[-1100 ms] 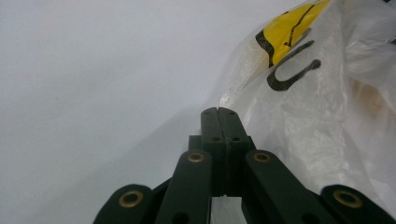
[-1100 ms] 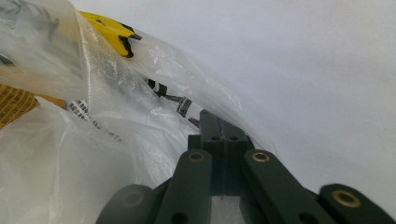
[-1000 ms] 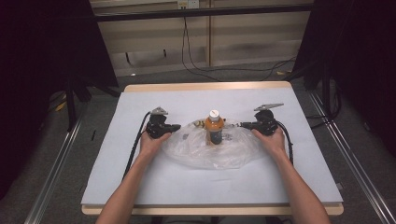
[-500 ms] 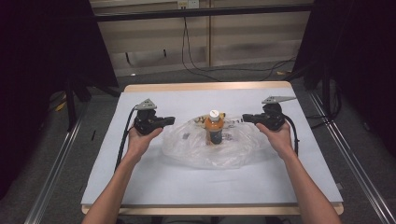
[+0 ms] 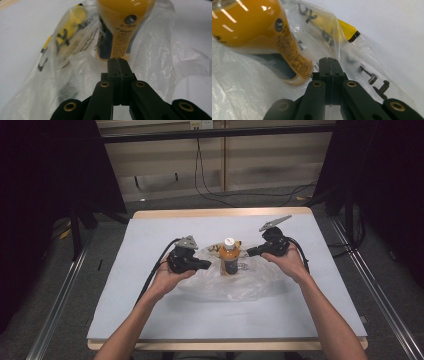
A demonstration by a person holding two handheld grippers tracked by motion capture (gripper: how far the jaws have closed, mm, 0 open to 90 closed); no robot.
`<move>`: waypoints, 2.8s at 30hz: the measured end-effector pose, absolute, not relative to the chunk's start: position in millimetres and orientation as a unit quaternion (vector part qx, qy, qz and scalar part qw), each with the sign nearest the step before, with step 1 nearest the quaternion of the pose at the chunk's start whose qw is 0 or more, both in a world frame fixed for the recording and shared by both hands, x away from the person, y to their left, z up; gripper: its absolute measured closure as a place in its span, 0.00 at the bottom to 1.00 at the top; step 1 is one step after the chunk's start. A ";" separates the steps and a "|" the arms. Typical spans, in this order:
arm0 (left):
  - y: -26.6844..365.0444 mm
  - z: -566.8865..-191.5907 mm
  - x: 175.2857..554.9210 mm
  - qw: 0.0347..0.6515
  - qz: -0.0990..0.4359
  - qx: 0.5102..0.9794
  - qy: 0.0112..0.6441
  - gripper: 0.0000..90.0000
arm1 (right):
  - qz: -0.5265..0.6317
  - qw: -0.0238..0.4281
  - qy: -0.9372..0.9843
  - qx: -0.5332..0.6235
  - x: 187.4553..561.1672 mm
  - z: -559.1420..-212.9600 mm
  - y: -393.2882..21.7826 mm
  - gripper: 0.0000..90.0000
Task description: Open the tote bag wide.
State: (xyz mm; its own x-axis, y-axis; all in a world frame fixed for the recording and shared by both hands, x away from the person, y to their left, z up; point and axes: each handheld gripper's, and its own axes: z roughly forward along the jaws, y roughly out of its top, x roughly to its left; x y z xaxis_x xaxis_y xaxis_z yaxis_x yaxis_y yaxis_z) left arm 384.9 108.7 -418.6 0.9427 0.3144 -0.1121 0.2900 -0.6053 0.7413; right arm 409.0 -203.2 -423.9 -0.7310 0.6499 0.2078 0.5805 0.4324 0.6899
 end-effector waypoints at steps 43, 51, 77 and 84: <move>71.4 -460.9 324.7 0.321 -0.084 0.940 0.078 1.00 | 0.247 0.054 0.858 0.446 489.4 -457.1 -182.6 1.00; 85.6 -424.2 355.0 0.388 -0.060 0.912 0.118 1.00 | 0.307 0.015 0.865 0.397 457.9 -423.5 -176.7 1.00; 122.9 -466.4 418.0 0.290 0.013 0.927 0.236 1.00 | 0.274 0.004 0.891 0.361 372.4 -465.0 -237.8 1.00; 129.7 -466.8 415.7 0.294 0.012 0.929 0.226 1.00 | 0.268 0.012 0.891 0.367 365.6 -464.3 -249.1 1.00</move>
State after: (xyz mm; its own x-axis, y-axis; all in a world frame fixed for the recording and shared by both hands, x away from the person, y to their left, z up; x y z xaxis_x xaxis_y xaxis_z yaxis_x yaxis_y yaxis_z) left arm 415.7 129.7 -466.8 0.8977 0.4266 -0.1098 0.4121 -0.7252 0.5516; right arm 365.6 -249.1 -464.3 -0.7297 0.6610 0.1752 0.6480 0.5867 0.4856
